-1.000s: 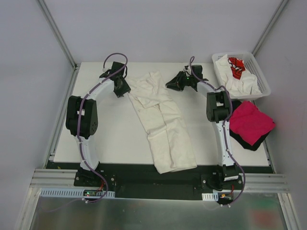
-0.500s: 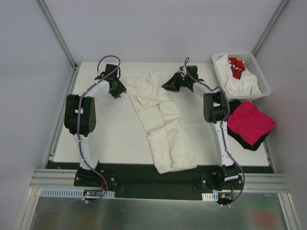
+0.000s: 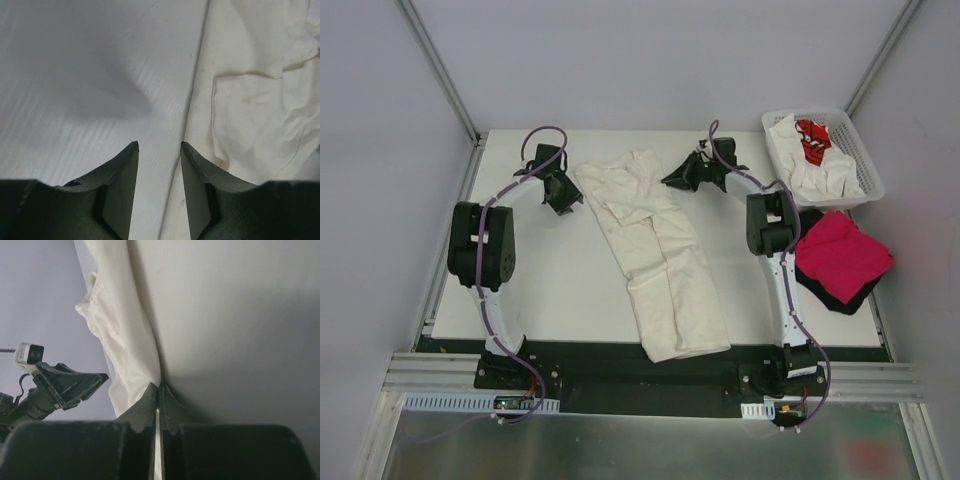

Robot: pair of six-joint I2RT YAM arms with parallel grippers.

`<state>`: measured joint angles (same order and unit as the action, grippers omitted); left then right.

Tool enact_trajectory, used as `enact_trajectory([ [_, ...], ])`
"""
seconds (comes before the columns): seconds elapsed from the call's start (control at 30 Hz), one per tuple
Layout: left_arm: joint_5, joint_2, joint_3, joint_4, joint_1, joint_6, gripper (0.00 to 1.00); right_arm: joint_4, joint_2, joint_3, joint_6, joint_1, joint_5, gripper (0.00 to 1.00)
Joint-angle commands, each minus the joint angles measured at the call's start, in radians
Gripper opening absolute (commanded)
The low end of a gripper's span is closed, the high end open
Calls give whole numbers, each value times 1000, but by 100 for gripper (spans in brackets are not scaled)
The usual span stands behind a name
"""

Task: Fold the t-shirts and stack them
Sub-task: Rotate the tshirt 90 degrees

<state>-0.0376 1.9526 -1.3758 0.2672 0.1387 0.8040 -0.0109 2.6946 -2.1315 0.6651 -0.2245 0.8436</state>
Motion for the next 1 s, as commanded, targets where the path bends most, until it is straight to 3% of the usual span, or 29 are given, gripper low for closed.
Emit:
enact_trajectory([
  [0.0,5,-138,40,-19,7,-3,39,6,-42,10,-7,68,-37,1],
  [0.37,1,-238,75,-19,7,-29,39,-78,-183,269,-22,192,-113,1],
  [0.67,-25,-288,115,-17,7,-46,39,-92,-223,332,-12,221,-162,3],
  [0.8,-71,-316,123,-20,9,-66,39,-89,-229,315,-21,221,-163,26],
  [0.97,-151,-356,123,-40,30,-109,40,-17,-278,285,-78,243,-169,28],
])
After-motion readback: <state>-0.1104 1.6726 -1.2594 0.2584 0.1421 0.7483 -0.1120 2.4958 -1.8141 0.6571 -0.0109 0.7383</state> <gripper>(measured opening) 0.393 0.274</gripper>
